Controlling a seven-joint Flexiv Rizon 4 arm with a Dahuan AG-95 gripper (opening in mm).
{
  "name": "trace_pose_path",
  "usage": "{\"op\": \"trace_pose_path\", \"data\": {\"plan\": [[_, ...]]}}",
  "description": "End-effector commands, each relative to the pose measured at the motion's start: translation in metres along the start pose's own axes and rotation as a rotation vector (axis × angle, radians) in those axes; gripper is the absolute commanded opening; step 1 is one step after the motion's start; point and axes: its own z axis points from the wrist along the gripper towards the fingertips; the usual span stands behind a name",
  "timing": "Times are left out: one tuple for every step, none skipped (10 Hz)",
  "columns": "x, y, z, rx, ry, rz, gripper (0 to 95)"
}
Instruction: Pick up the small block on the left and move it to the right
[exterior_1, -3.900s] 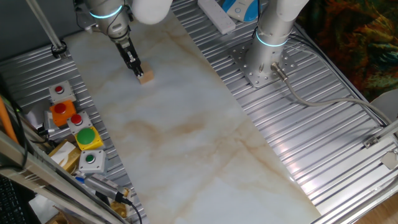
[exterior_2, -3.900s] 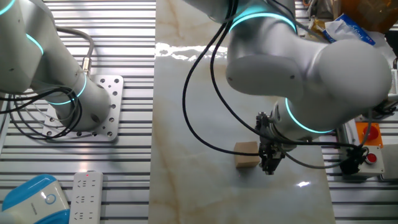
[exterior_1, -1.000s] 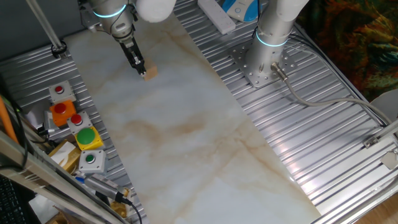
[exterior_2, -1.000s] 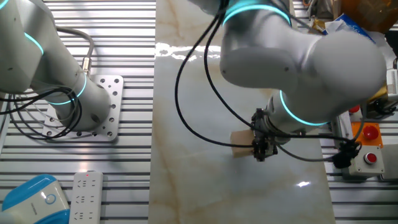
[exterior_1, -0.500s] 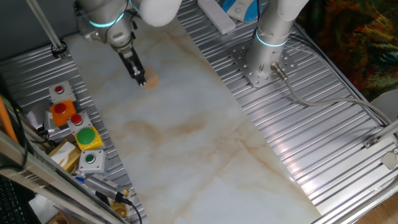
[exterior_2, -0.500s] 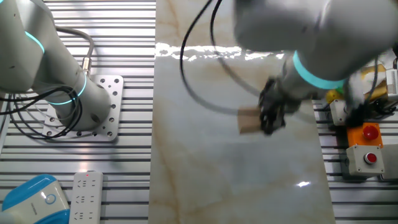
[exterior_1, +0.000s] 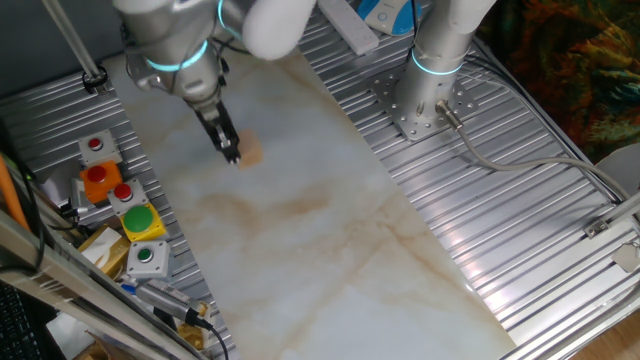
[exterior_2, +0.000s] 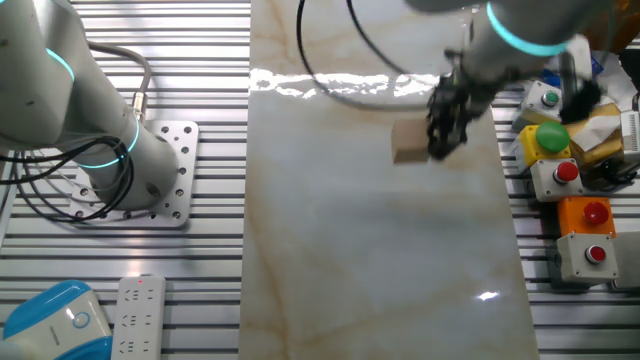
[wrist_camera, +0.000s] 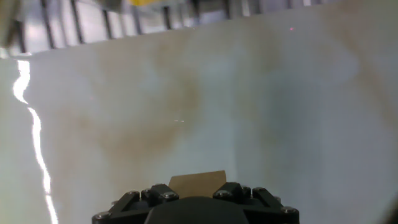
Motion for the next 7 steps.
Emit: {"op": "trace_pose_path", "data": {"plan": [[-0.005,0.056,0.007,-0.007,-0.003,0.027,0.0],[-0.006,0.070,0.010,-0.011,-0.005,0.037,0.0],[-0.007,0.087,0.018,-0.011,-0.006,0.045,0.0],[-0.009,0.096,0.024,-0.015,-0.009,0.049,0.0],[-0.011,0.104,0.029,-0.018,-0.008,0.056,0.0],[-0.012,0.111,0.035,-0.020,-0.008,0.060,0.0],[-0.012,0.117,0.040,-0.022,-0.009,0.064,0.0]]}}
